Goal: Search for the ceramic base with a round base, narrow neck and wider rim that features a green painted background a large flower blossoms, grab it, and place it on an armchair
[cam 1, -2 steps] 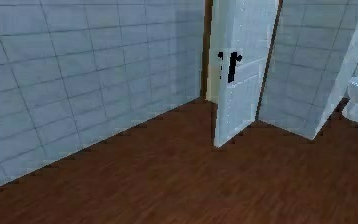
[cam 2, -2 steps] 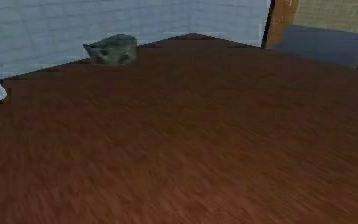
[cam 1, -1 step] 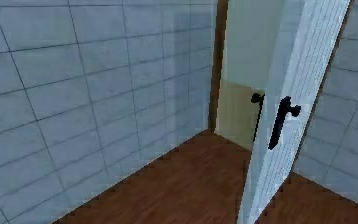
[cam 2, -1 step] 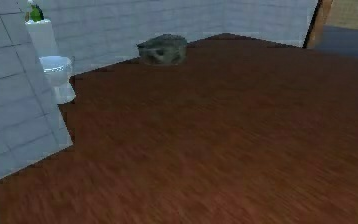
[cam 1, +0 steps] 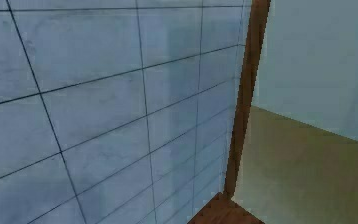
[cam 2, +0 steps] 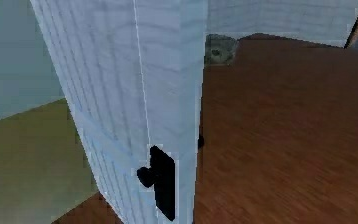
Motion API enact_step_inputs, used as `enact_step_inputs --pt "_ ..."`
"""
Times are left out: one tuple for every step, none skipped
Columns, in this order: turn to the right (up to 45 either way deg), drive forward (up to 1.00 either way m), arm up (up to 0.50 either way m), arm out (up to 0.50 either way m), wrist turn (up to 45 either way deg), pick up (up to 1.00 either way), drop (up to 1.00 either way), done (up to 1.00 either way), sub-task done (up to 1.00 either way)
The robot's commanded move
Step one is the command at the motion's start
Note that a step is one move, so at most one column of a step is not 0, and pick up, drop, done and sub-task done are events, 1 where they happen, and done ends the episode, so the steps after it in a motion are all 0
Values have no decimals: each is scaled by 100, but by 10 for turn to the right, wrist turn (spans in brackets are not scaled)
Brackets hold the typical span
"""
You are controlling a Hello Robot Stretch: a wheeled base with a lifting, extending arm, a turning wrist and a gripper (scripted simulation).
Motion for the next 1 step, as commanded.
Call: enact_step_inputs --pt "90 0 0 0 0 0 0 0 0"
